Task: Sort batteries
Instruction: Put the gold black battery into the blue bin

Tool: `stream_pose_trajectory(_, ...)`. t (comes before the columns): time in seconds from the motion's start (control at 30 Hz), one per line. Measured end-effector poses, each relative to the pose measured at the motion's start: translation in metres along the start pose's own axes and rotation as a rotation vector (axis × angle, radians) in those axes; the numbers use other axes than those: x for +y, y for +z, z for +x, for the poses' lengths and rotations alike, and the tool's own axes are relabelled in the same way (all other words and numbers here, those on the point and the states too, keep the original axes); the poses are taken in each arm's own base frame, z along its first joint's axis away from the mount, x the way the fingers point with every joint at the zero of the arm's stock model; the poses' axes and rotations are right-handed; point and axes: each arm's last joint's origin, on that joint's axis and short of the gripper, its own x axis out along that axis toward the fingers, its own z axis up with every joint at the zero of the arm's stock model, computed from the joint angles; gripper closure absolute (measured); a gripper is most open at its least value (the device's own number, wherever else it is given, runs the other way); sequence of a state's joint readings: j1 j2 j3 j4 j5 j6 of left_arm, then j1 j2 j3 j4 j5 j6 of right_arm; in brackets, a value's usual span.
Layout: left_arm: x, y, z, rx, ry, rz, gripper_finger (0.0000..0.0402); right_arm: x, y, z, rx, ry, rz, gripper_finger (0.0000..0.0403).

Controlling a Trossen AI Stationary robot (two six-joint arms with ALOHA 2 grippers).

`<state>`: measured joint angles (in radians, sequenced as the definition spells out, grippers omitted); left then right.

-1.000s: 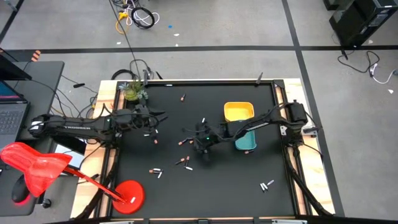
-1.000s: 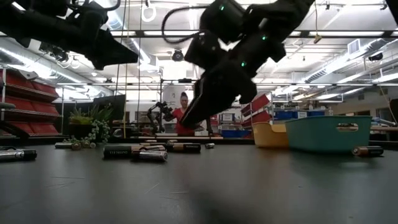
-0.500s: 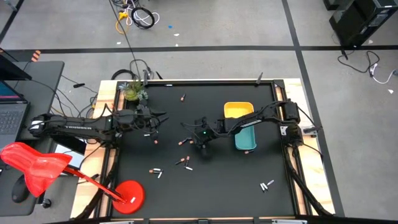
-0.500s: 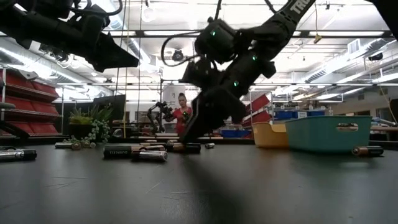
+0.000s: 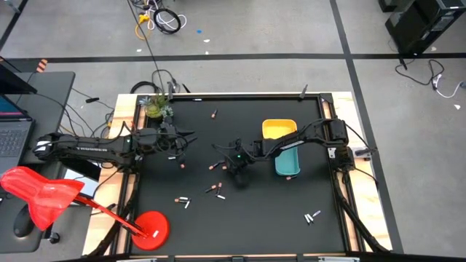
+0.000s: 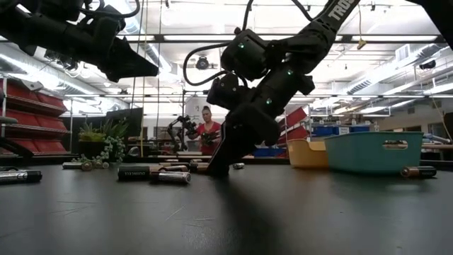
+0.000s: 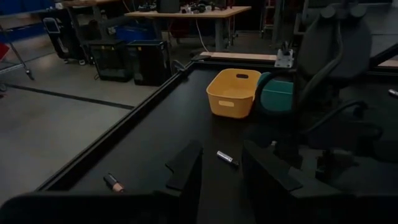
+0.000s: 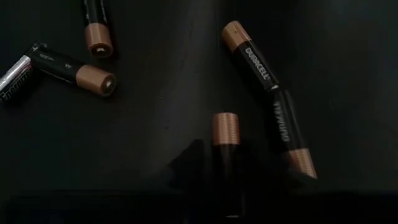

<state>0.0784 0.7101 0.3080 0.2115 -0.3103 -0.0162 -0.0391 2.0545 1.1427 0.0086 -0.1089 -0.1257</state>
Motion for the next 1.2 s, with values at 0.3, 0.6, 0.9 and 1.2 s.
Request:
stream_pose_trajectory(0.3,0.0,0.001,0.0,-0.008,0.0,-0.007,0.0285,0.0,-0.003,-0.001,0.035,-0.016,0.006,0.0357)
stream_pose_trajectory(0.6,0.0,0.001,0.0,-0.006,0.0,-0.043,0.0284,0.0,0.009,-0.047,0.074,-0.114,0.003,0.0357)
stream_pose_trajectory(0.9,0.0,-0.002,0.0,0.016,0.001,-0.043,0.0284,0.037,0.01,-0.137,0.243,-0.323,0.078,0.0357)
stream_pose_trajectory(1.2,0.0,-0.001,0.0,0.014,0.001,-0.043,0.0284,0.068,-0.054,-0.185,0.443,-0.413,0.409,0.0355)
